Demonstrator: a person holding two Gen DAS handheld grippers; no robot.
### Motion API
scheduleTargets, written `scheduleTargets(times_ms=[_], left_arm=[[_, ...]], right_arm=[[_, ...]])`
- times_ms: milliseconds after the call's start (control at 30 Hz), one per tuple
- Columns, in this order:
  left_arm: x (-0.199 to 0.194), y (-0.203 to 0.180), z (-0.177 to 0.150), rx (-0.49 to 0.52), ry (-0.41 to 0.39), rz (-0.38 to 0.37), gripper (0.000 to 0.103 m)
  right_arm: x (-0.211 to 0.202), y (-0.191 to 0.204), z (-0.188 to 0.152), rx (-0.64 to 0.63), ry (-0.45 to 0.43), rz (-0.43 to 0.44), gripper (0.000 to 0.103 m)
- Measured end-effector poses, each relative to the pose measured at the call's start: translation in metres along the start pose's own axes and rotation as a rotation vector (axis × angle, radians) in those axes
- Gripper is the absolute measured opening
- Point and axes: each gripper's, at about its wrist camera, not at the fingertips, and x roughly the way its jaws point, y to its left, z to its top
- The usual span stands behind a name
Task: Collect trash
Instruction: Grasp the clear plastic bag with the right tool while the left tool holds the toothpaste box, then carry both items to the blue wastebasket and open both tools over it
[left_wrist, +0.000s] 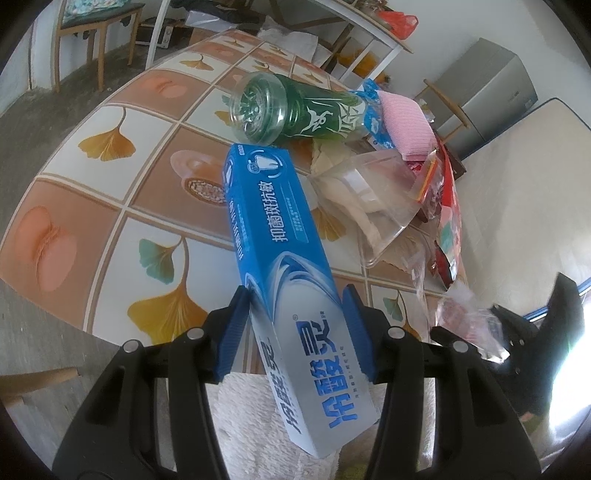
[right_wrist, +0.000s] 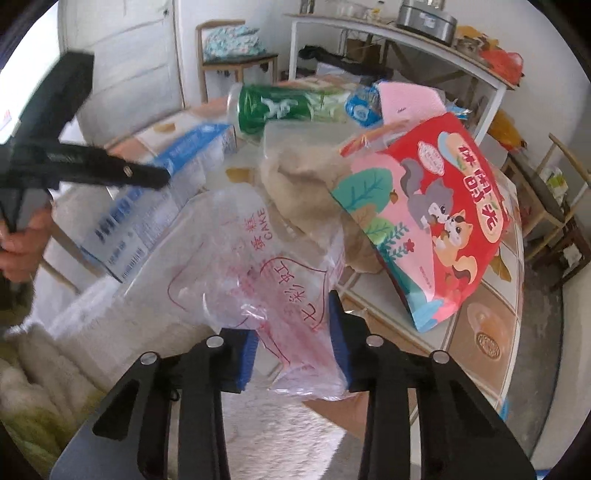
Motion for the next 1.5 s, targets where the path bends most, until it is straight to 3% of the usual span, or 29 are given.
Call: scheduleTargets(times_ms=[467,667,1133,1500], left_arm=[[0.007,-0.018,0.002,0.012,0.02,0.135,0.052],[0.001,-0.022,-0.001,0.04,-0.026,0.19,0.049],[-0.046,-0.014,-0.016,-0.004,-0.11,0.119,0.048],[-0.094,-0.052,-0.021,0.073,-0.207,0.038,0.048]], right_arm=[[-0.034,0.001,0.0,0.14,-0.129,0.027,0.031],[-0.043,0.001,0.005,0.159,-0.159,0.033,0.031],[-0.064,-0.001,0.014,0.214,-0.225,0.09,0.03],[-0.111,-0.011,0.015,0.269,-0.354,0.169,0.03]])
